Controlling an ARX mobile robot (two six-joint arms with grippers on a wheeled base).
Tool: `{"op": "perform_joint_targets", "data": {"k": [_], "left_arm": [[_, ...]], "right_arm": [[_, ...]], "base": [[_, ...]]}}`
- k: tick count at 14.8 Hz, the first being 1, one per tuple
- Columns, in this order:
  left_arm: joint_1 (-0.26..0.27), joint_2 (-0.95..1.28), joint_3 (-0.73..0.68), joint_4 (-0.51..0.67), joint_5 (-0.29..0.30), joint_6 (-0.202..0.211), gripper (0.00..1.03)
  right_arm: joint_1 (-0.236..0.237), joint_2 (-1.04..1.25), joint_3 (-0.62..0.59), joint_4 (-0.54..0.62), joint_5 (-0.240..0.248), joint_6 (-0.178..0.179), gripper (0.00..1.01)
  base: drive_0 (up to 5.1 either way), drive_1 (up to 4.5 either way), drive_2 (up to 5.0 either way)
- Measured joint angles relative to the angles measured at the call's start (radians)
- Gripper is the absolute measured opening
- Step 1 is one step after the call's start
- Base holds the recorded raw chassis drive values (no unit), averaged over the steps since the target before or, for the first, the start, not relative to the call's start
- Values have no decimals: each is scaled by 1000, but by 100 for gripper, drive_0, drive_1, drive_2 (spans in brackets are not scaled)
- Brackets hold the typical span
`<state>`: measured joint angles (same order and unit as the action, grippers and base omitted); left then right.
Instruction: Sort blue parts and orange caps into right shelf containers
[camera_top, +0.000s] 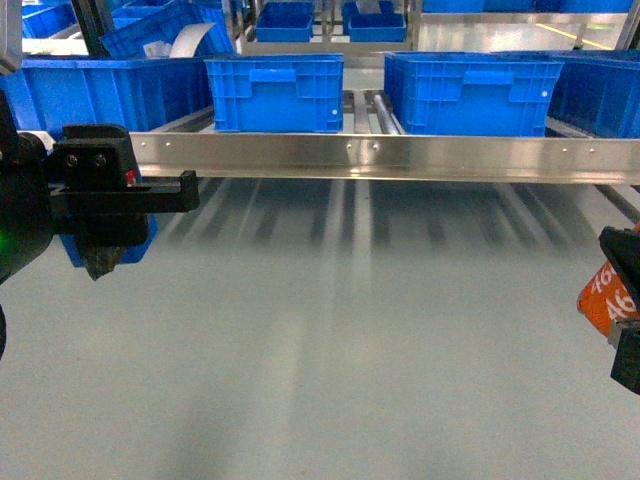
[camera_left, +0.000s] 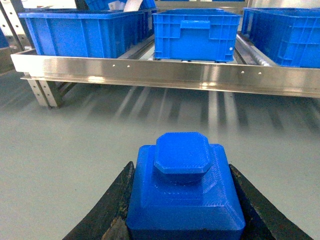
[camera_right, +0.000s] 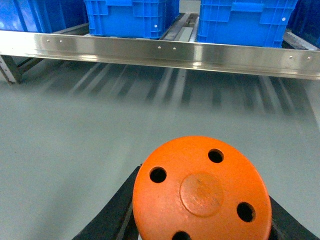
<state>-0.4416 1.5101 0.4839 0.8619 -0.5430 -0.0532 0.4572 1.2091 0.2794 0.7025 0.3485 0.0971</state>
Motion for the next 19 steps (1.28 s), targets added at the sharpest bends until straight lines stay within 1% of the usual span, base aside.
{"op": "perform_joint_targets", "data": {"k": [10,19], "left_arm": [[0,0,0,-3,1,0,40],[1,2,0,-1,1,0,40]], "right_arm": [[0,0,0,-6,0,0,44],[0,0,0,-6,1,0,44]], "base": [[0,0,0],[-9,422,-441]]}}
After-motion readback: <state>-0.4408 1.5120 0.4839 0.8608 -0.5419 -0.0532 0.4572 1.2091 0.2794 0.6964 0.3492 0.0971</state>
